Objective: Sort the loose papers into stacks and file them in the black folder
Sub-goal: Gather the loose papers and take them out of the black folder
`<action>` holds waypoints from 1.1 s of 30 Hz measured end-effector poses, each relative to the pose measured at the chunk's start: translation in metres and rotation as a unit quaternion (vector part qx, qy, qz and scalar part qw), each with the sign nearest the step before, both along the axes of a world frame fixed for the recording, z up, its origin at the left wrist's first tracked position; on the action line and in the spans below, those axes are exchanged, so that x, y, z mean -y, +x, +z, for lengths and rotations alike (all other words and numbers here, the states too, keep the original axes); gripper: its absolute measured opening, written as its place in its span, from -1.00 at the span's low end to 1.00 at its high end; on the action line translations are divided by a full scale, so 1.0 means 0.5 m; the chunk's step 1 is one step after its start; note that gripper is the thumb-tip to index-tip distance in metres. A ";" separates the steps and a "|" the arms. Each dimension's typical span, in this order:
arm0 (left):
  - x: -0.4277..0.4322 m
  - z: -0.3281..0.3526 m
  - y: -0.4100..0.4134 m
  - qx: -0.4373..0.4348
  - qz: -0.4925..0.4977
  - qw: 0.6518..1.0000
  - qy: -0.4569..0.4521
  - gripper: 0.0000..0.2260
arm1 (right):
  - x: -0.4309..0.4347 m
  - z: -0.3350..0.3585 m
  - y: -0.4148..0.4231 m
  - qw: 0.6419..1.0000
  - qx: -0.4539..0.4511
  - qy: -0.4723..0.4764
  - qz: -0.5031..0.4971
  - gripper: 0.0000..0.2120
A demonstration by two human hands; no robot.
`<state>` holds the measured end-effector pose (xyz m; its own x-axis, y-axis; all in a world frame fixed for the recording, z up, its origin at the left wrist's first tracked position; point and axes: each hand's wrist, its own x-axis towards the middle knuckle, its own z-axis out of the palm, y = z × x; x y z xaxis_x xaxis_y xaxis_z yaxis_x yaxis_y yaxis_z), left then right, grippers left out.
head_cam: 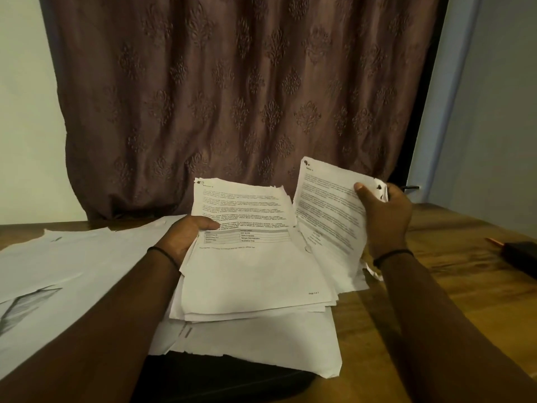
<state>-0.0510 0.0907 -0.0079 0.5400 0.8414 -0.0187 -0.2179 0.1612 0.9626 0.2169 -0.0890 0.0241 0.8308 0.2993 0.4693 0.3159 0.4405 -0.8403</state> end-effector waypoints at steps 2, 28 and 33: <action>-0.003 -0.001 -0.002 0.005 0.008 1.000 0.000 -0.63 | -0.004 -0.014 0.009 0.998 0.001 -0.058 -0.001 -0.77; -0.017 -0.005 0.002 -0.011 0.035 0.999 0.021 -0.79 | -0.015 -0.007 -0.145 0.853 0.498 0.046 -0.152 -0.77; -0.014 -0.016 0.005 -0.018 0.064 0.998 0.013 -0.77 | -0.019 0.034 -0.194 0.978 0.066 0.181 0.076 -0.83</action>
<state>-0.0486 0.0977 -0.0157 0.4282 0.9036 -0.0136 -0.2001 0.1094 0.9737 0.1198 -0.0797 0.0409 0.7146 0.2080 0.6679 0.3194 0.7524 -0.5761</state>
